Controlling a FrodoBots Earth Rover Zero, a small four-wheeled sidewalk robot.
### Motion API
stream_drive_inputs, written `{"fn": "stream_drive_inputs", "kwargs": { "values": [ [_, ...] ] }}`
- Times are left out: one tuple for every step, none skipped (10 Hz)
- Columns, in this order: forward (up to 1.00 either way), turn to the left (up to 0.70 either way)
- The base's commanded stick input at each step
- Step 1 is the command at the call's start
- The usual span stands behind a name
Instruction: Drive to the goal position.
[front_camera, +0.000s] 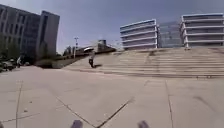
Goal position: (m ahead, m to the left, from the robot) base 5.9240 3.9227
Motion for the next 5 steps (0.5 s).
{"fn": "stream_drive_inputs", "kwargs": {
  "values": [
    [1.00,0.31],
    [1.00,0.40],
    [1.00,0.40],
    [1.00,0.40],
    [1.00,0.40]
  ]
}}
